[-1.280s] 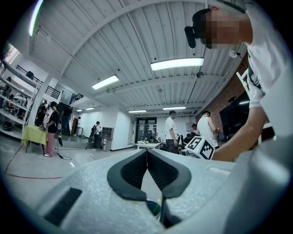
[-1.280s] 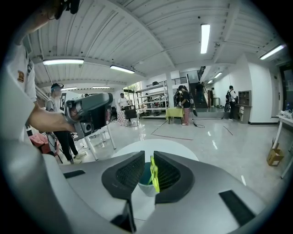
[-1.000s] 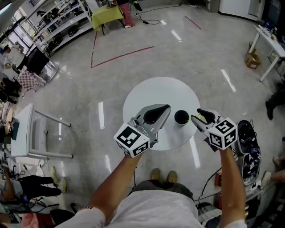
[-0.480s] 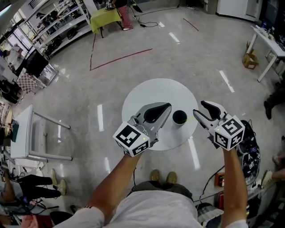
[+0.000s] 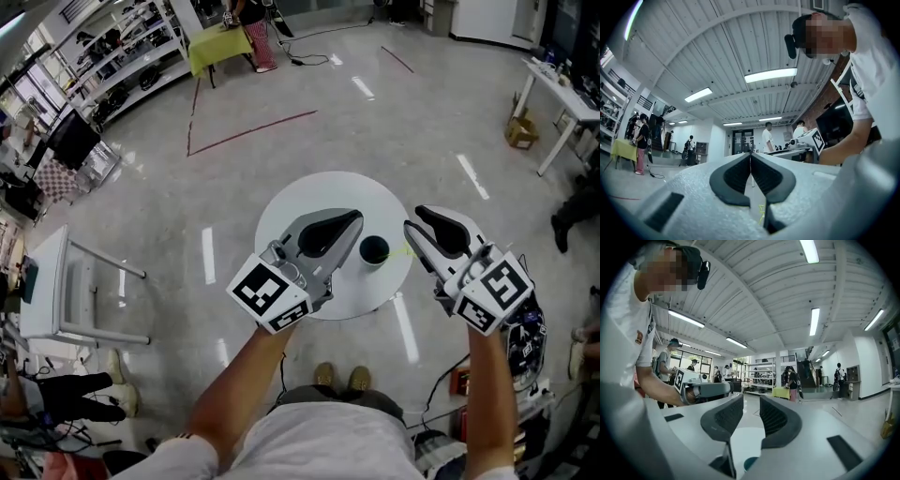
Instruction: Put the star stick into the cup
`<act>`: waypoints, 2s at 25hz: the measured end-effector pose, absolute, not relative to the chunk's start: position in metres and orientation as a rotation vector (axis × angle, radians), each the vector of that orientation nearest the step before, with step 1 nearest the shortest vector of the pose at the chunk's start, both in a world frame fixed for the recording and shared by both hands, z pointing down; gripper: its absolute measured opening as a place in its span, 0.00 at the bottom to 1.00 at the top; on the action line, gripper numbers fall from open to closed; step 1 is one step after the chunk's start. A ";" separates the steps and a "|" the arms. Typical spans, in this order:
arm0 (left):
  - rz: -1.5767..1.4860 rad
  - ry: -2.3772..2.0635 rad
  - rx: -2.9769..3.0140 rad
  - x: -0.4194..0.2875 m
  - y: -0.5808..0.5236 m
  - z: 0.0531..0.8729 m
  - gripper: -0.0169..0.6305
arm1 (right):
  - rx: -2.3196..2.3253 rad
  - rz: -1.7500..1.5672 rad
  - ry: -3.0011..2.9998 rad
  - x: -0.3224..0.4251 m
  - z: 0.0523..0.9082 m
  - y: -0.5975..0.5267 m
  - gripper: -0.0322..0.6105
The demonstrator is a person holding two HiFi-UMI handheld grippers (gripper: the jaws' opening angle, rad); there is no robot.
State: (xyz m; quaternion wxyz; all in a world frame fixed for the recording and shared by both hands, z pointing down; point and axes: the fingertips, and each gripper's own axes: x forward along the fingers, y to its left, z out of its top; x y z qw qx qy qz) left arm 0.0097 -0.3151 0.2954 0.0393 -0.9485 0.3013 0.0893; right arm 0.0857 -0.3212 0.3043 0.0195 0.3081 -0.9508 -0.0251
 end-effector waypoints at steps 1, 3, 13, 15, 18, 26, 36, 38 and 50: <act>0.284 0.914 -2.902 0.011 -0.312 0.291 0.05 | 0.951 -0.099 -2.963 0.084 0.299 -0.316 0.21; 0.304 0.896 -2.892 0.015 -0.305 0.282 0.05 | 0.942 -0.136 -2.986 0.082 0.289 -0.306 0.17; 0.364 0.843 -2.864 0.023 -0.285 0.259 0.05 | 0.961 -0.262 -3.066 0.076 0.253 -0.279 0.08; 0.371 0.833 -2.860 0.023 -0.284 0.255 0.05 | 0.963 -0.272 -3.084 0.074 0.248 -0.277 0.08; 0.382 0.821 -2.852 0.024 -0.281 0.247 0.05 | 0.967 -0.286 -3.102 0.072 0.241 -0.274 0.07; 0.399 0.805 -2.843 0.024 -0.274 0.234 0.05 | 0.984 -0.300 -3.097 0.071 0.233 -0.268 0.07; 0.406 0.805 -2.847 0.023 -0.267 0.233 0.05 | 1.012 -0.302 -3.079 0.074 0.233 -0.262 0.07; 0.406 0.804 -2.846 0.022 -0.261 0.234 0.05 | 1.011 -0.305 -3.079 0.073 0.235 -0.257 0.07; 0.393 0.806 -2.850 0.027 -0.255 0.243 0.05 | 1.012 -0.299 -3.062 0.078 0.246 -0.252 0.07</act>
